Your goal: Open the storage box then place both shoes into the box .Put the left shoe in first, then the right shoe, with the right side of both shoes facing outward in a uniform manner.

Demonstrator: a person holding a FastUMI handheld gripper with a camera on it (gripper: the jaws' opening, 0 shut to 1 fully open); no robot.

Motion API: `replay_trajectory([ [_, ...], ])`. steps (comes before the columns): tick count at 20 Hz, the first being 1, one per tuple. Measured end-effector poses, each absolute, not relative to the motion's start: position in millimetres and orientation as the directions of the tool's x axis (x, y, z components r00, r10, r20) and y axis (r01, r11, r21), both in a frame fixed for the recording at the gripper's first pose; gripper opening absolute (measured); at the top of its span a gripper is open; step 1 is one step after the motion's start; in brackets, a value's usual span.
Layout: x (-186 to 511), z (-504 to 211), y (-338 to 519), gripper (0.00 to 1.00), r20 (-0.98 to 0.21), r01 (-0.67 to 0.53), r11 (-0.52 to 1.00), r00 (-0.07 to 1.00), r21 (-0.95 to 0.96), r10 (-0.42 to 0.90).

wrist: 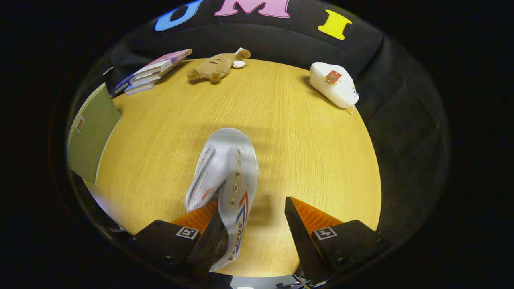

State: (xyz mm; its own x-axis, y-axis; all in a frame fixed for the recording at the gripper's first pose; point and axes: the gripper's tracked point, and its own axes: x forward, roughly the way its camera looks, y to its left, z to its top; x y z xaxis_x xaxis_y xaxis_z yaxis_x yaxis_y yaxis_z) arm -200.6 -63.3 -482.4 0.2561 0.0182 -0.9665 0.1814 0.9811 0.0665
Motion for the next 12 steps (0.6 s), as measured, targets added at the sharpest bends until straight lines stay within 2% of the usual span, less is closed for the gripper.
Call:
replay_trajectory([
  [1, -193.9, -485.4, -59.5, 0.84, -0.962, 0.191, 0.977, 0.271, 0.091, 0.037],
  [3, -190.1, -492.6, -49.6, 0.61, -0.963, 0.203, 0.971, 0.26, 0.124, 0.069],
  [5, -191.8, -497.8, -63.9, 0.17, -0.967, 0.217, 0.974, 0.256, 0.065, 0.008],
  [6, -190.8, -498.6, -61.4, 0.06, -0.965, 0.236, 0.968, 0.26, 0.084, 0.02],
  [12, -178.0, -459.4, -53.4, 0.05, -0.948, 0.388, 0.901, 0.313, 0.192, 0.067],
])
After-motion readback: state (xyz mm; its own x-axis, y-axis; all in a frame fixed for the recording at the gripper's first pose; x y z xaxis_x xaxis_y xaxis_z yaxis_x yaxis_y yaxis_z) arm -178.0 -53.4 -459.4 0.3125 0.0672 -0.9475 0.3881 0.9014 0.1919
